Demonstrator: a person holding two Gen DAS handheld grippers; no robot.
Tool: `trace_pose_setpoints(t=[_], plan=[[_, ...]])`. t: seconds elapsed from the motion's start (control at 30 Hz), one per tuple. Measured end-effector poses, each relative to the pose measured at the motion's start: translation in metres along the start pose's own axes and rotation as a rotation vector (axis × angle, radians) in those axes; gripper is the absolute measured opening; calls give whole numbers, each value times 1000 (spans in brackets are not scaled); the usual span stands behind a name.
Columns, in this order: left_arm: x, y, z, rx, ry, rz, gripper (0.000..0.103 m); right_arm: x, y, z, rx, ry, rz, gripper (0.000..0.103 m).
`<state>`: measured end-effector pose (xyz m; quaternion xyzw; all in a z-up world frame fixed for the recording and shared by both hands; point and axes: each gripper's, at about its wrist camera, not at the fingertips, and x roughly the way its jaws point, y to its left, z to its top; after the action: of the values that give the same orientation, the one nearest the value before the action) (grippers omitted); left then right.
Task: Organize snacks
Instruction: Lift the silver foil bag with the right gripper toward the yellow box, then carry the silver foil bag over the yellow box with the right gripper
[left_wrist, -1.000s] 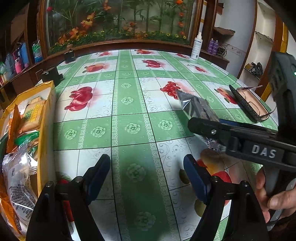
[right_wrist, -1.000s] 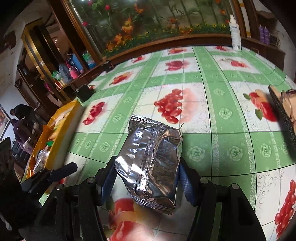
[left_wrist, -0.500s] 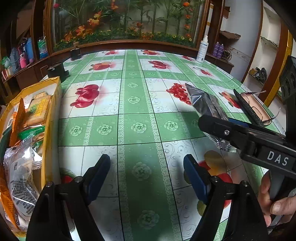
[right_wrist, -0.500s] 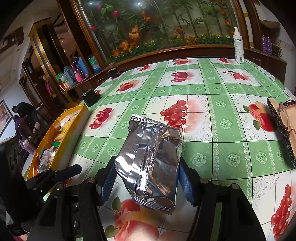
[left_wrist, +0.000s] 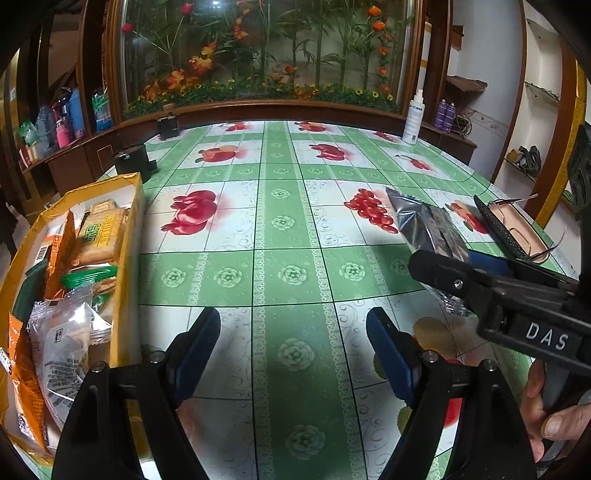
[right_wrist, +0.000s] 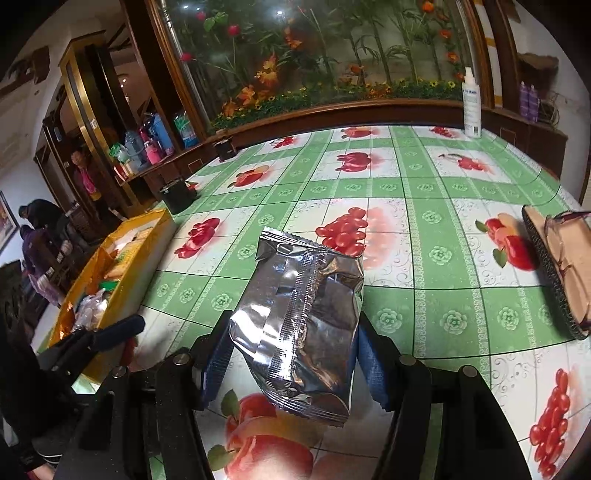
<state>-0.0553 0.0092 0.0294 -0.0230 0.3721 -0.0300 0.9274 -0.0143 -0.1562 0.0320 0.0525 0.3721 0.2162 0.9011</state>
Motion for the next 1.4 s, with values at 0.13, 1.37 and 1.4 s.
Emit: trace_pose_setpoints(t=[0.13, 1.37, 1.4], plan=[[0, 0, 0, 1, 0, -2, 80, -1, 1, 0, -19, -8, -27, 67], [-37, 64, 11, -274, 72, -410, 73, -26, 90, -33, -299, -99, 1, 67], [-34, 62, 11, -281, 83, -431, 73, -30, 96, -35, -322, -108, 14, 67]])
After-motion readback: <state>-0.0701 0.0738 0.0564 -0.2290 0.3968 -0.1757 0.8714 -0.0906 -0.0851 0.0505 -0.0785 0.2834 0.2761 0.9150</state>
